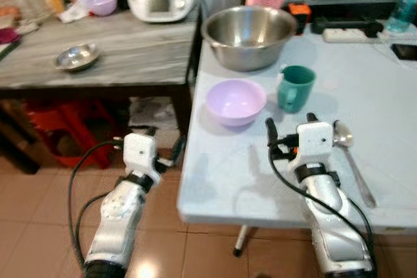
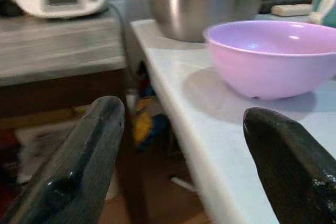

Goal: Setting the table

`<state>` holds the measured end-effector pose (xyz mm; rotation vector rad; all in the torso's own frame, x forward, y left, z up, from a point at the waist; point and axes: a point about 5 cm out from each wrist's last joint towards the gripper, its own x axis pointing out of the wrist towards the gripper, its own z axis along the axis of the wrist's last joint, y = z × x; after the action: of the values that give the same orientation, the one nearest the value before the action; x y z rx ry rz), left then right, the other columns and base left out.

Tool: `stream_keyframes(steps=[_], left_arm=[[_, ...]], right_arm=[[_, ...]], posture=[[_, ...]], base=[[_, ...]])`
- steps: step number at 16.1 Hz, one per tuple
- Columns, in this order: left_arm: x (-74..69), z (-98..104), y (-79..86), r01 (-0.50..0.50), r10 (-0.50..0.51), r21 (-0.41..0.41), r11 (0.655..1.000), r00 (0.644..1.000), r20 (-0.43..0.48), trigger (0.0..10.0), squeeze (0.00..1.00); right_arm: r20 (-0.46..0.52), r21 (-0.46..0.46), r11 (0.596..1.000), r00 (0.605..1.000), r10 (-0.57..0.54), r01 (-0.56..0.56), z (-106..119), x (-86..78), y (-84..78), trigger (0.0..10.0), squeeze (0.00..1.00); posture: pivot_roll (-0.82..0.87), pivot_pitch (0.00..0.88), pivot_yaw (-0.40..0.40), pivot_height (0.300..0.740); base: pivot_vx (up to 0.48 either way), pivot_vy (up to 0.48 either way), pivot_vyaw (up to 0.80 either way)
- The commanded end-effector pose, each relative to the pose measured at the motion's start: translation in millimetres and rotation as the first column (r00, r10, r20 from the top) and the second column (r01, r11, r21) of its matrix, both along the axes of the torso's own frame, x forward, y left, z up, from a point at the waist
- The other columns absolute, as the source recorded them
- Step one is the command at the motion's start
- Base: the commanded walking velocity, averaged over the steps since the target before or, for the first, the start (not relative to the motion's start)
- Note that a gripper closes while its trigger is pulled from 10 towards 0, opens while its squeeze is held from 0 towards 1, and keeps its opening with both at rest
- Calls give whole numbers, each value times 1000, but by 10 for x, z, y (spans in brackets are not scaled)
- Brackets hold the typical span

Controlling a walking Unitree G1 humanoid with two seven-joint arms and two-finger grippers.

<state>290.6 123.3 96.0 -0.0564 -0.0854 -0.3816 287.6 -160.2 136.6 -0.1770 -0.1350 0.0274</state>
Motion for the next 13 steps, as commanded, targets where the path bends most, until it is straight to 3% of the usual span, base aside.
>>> stream_keyframes(steps=[1, 6, 9, 13], left_arm=[[-32, -28, 92, -2, 2, 30, 1000, 1000, -8, 10000, 0], [-95, -88, 164, 22, -21, 105, 994, 1000, -10, 10000, 0], [-162, -122, 166, 123, -122, 156, 980, 992, -18, 10000, 0], [-218, -123, 105, 252, -253, 174, 952, 967, -15, 10000, 0]], right_arm=[[11, 10, 1000, 1000, 13, -13, 25, -1, 44, 10000, 0], [-15, -19, 998, 998, 66, -66, -23, -6, 119, 10000, 0], [-36, -38, 989, 989, 141, -143, -36, 0, 225, 10000, 0], [-108, -141, 954, 962, 249, -263, 40, 189, 250, 10000, 0]], posture=[[-147, 80, 87, 740], [-138, 85, 77, 740], [-141, 88, 78, 740], [-152, 94, 73, 740]], base=[[0, 0, 0], [0, 0, 0], [0, 0, 0], [0, 0, 0]])
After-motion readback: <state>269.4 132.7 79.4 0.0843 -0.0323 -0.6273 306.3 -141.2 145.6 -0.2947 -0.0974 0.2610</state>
